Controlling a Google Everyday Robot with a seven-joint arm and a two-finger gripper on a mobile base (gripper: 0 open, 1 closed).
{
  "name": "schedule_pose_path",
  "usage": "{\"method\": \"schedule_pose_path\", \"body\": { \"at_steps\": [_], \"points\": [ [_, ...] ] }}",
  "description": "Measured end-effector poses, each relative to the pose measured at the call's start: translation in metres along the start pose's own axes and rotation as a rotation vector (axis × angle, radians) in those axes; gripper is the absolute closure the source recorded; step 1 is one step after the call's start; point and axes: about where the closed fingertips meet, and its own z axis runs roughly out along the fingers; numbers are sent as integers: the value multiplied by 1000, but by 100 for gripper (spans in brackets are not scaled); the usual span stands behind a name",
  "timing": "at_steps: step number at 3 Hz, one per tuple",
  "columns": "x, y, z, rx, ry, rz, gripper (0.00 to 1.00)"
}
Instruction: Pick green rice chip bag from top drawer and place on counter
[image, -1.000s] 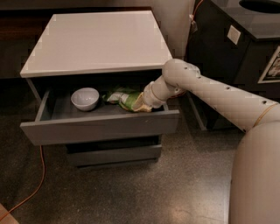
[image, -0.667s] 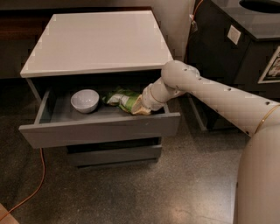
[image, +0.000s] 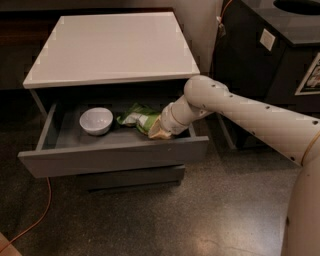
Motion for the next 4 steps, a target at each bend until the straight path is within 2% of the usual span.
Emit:
{"method": "schedule_pose_path", "body": {
  "at_steps": [2, 3, 4],
  "points": [
    [-4, 31, -7, -14, -1, 50, 100],
    [-8, 37, -12, -14, 13, 58, 100],
    [-12, 31, -15, -9, 36, 62, 83]
  ]
}}
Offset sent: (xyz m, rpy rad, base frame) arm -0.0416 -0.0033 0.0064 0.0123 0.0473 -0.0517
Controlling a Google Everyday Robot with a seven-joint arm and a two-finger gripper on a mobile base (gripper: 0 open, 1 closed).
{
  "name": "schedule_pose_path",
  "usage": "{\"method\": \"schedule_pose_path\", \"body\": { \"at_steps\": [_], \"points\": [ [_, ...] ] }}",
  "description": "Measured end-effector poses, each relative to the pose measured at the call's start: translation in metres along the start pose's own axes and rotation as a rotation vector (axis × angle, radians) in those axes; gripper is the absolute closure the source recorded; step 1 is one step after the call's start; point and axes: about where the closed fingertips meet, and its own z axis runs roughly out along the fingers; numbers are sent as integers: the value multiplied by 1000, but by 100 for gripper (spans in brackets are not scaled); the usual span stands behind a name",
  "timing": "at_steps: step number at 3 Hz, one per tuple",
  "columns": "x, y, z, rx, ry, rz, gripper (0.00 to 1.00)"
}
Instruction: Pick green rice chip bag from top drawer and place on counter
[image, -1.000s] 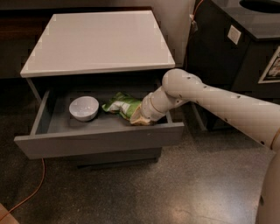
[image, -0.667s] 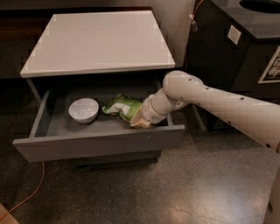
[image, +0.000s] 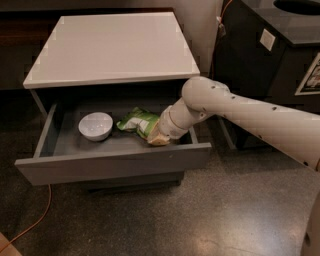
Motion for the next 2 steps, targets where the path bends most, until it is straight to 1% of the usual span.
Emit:
{"method": "schedule_pose_path", "body": {
  "at_steps": [2],
  "points": [
    [-2, -32, 1, 5, 40, 3, 35]
  ]
}}
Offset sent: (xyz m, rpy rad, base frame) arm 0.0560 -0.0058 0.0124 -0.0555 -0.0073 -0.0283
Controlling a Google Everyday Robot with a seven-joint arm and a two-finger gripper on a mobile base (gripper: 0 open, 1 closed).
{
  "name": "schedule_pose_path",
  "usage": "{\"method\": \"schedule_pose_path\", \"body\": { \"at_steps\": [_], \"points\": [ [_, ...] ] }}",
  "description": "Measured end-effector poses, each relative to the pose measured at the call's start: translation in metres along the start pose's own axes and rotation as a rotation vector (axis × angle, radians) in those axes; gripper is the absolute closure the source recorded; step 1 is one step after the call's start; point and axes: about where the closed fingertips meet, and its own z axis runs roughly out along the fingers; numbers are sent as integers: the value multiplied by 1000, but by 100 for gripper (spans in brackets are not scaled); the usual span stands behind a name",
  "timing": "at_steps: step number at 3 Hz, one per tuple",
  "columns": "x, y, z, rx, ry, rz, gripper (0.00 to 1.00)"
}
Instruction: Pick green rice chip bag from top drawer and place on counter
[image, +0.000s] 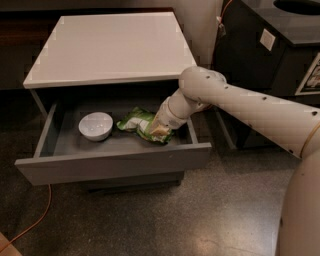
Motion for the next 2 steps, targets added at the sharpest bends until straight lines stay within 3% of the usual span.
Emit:
{"method": "schedule_pose_path", "body": {
  "at_steps": [1, 2],
  "points": [
    [-1, -17, 1, 6, 11, 18, 12],
    [-3, -35, 9, 0, 24, 46, 0]
  ]
}}
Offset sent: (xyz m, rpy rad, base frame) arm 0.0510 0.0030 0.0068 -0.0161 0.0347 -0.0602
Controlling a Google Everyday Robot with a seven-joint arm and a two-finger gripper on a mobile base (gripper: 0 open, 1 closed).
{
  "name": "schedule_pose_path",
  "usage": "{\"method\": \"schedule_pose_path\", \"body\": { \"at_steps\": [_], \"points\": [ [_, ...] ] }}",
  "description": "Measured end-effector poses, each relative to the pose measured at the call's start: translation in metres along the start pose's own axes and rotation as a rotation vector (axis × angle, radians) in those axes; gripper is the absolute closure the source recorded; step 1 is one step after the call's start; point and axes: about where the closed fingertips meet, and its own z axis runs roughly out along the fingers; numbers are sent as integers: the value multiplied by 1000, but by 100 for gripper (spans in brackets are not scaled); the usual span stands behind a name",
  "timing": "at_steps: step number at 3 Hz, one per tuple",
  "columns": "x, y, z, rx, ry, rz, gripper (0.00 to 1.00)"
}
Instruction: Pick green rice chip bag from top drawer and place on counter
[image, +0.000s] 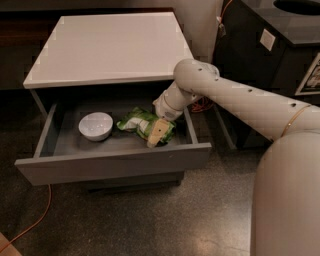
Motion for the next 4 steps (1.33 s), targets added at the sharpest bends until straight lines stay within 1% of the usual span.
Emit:
{"method": "schedule_pose_path", "body": {
  "at_steps": [1, 3, 4],
  "points": [
    [2, -10, 13, 5, 18, 17, 0],
    [21, -26, 43, 38, 59, 29, 0],
    [28, -33, 48, 38, 49, 40, 3]
  ]
}}
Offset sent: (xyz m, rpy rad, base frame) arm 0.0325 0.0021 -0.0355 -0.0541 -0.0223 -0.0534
